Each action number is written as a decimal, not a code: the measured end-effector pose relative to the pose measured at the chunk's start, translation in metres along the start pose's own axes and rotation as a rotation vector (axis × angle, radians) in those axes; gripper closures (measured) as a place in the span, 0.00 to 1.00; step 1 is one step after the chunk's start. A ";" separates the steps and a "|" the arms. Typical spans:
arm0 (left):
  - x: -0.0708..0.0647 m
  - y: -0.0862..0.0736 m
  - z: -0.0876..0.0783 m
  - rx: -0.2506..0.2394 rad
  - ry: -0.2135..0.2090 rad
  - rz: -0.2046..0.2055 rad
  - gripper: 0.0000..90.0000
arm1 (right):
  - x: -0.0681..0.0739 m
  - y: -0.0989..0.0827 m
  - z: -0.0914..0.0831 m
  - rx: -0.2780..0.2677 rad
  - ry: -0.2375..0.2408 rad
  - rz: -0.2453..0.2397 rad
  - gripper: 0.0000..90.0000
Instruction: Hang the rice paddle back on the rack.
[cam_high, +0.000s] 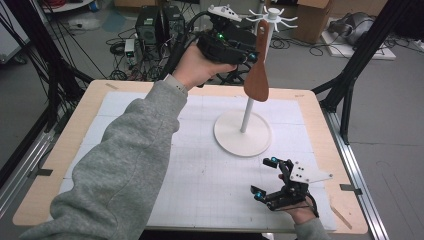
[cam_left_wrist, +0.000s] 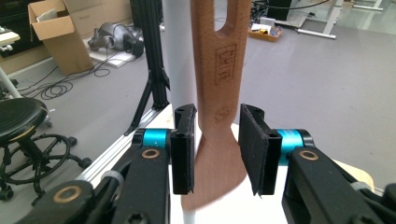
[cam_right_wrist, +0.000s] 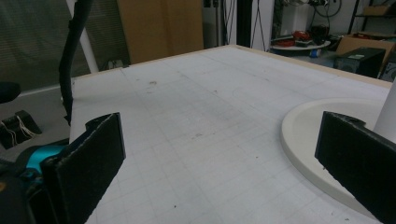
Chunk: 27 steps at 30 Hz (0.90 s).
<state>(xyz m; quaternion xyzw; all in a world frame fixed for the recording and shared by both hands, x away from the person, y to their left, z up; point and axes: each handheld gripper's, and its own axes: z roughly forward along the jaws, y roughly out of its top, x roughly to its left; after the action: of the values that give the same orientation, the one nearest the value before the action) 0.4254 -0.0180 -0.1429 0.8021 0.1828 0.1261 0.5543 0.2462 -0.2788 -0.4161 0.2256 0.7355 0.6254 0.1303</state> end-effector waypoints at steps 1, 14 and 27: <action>0.000 0.000 -0.001 -0.005 -0.002 0.004 0.70 | 0.000 0.000 0.000 -0.003 0.000 0.003 0.00; 0.001 -0.029 -0.022 -0.067 -0.061 0.056 0.29 | 0.001 0.000 0.002 0.009 0.001 -0.001 0.00; -0.013 -0.067 -0.059 -0.085 -0.105 0.018 0.11 | -0.002 -0.001 0.011 0.037 0.015 -0.003 0.00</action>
<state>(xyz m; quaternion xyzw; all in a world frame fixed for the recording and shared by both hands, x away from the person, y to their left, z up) 0.3799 0.0476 -0.1852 0.7849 0.1410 0.0964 0.5957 0.2532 -0.2702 -0.4195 0.2223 0.7483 0.6130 0.1217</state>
